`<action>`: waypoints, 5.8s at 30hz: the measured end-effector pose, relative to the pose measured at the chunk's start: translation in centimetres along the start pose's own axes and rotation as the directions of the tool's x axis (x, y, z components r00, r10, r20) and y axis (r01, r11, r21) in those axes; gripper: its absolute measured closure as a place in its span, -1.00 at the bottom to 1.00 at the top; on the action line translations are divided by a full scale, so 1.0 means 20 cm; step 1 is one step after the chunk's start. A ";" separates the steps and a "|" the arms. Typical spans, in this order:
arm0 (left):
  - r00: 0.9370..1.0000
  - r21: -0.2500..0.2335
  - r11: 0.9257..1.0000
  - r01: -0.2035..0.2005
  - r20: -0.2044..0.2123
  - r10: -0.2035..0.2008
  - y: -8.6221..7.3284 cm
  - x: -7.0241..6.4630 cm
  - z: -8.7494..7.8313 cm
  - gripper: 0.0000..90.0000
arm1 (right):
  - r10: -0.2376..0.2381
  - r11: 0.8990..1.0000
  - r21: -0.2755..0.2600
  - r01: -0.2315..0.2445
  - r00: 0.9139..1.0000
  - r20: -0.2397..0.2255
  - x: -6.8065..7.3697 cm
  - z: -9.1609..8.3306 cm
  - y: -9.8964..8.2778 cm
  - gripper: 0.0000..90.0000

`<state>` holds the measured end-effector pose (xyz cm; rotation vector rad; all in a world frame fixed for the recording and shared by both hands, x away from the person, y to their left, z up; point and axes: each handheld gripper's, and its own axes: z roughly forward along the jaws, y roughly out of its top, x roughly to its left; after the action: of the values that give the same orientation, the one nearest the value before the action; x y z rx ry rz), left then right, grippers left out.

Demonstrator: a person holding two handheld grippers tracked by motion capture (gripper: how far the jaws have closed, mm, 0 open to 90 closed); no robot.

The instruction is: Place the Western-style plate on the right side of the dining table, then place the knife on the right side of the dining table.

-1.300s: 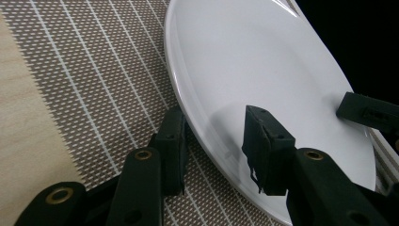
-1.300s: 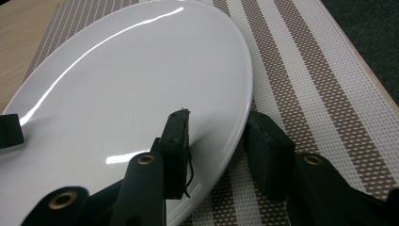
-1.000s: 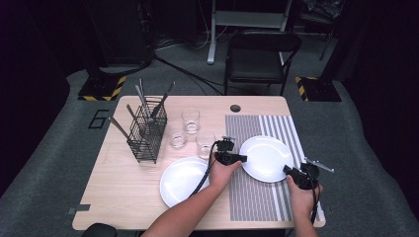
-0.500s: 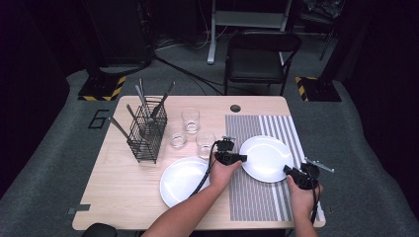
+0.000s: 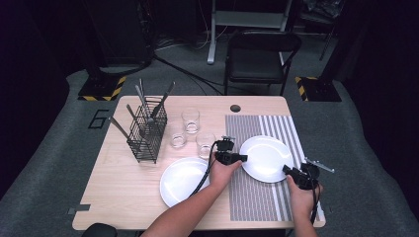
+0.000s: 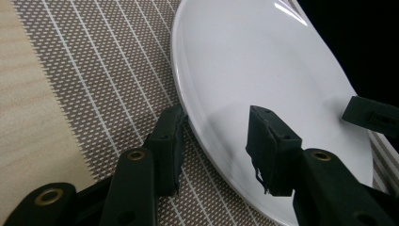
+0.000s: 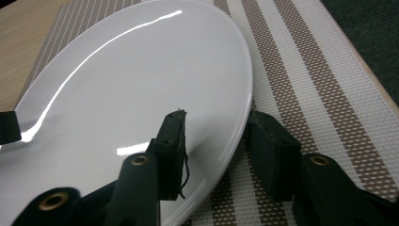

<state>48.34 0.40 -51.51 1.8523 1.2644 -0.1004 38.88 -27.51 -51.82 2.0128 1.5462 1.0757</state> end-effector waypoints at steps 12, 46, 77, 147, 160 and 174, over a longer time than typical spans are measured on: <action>1.000 -0.033 0.999 -0.011 0.003 0.011 0.03 0.00 -0.06 0.16 | -0.019 1.000 -0.016 0.019 1.000 0.002 0.00 -0.04 0.02 0.20; 0.990 -0.026 0.991 -0.129 0.046 0.131 0.10 -0.04 -0.28 0.13 | -0.116 0.993 0.004 0.117 0.991 -0.072 0.11 -0.14 0.08 0.06; 0.979 -0.065 0.977 -0.204 0.014 0.205 0.02 0.12 -0.71 0.19 | -0.291 0.954 0.000 0.299 0.928 -0.231 0.40 -0.19 0.12 0.03; 0.953 -0.072 0.954 -0.290 -0.117 0.281 -0.35 0.55 -1.26 0.16 | -0.518 0.817 -0.031 0.575 0.711 -0.476 0.69 -0.14 -0.09 0.05; 0.952 -0.115 0.953 -0.280 -0.160 0.261 -0.28 0.55 -1.36 0.23 | -0.525 0.806 -0.018 0.591 0.702 -0.481 0.71 -0.12 -0.11 0.06; 0.946 -0.143 0.951 -0.274 -0.216 0.240 -0.20 0.54 -1.56 0.34 | -0.528 0.805 -0.021 0.593 0.699 -0.482 0.70 -0.12 -0.11 0.06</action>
<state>38.56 30.00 -40.08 1.8933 1.1091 0.3313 36.99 -14.07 -47.03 1.2099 2.3382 1.2574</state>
